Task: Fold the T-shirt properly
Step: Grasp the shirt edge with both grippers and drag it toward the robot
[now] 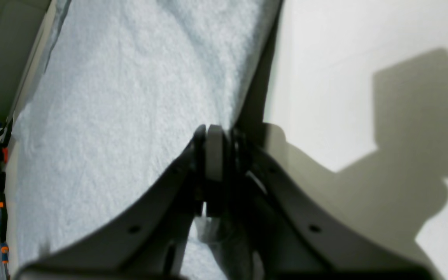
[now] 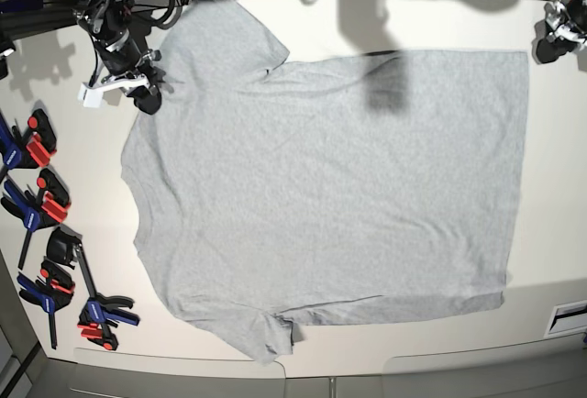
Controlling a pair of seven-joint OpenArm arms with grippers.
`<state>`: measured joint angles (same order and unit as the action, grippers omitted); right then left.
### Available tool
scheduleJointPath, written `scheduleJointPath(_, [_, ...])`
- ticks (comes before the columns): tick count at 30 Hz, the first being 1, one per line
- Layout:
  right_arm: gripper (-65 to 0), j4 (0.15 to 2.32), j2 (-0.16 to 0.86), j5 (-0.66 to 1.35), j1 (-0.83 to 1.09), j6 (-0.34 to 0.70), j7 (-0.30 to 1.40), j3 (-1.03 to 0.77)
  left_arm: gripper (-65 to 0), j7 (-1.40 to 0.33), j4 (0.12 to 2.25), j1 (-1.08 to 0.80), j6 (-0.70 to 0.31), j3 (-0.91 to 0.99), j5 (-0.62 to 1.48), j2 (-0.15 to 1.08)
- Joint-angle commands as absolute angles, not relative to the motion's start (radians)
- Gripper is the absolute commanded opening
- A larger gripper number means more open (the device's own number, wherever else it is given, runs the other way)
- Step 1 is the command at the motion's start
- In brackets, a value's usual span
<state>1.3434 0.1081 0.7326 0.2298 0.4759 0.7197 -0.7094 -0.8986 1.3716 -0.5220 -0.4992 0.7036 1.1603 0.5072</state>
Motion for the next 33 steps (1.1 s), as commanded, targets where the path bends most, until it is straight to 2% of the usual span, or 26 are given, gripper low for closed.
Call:
scheduleJointPath(1, [-65.0,1.345,0.110,0.736,0.233,0.468,0.739,-0.711,-44.2,-0.891,1.364,-0.511,-0.510,0.713,1.184,0.529])
scheduleJointPath(6, [-65.0,1.345,0.110,0.735,0.233,0.467,0.739,-0.711,-37.6,-0.895,1.316,-0.495,-0.509,0.710,1.198,0.529])
scheduleJointPath(24, [-65.0,1.345,0.110,0.736,0.233,0.468,0.742,-0.711,-37.8,-0.921,1.315,-0.440,-0.509,0.559,1.180,0.461])
scheduleJointPath(26, [-65.0,1.345,0.110,0.736,0.233,0.468,0.742,-0.711,-41.6,-0.920,1.315,-0.440,-0.509,0.559,1.180,0.460])
scheduleJointPath(27, [-65.0,1.345,0.110,0.736,0.233,0.468,0.742,-0.711,-46.8,-0.920,1.315,-0.440,-0.509,0.559,1.179,0.461])
scheduleJointPath(29, [-65.0,1.345,0.110,0.736,0.233,0.467,0.742,-0.711,-62.3,-0.907,1.315,-0.440,-0.510,0.560,1.179,0.461])
scheduleJointPath(30, [-65.0,1.345,0.110,0.736,0.233,0.467,0.744,-0.711,-65.0,-0.890,1.315,-0.440,-0.510,0.560,1.179,0.461])
scheduleJointPath(33, [-65.0,1.346,0.111,0.736,0.233,0.468,0.761,-0.711,-65.0,-0.856,1.315,-0.440,-0.510,0.561,1.157,0.466])
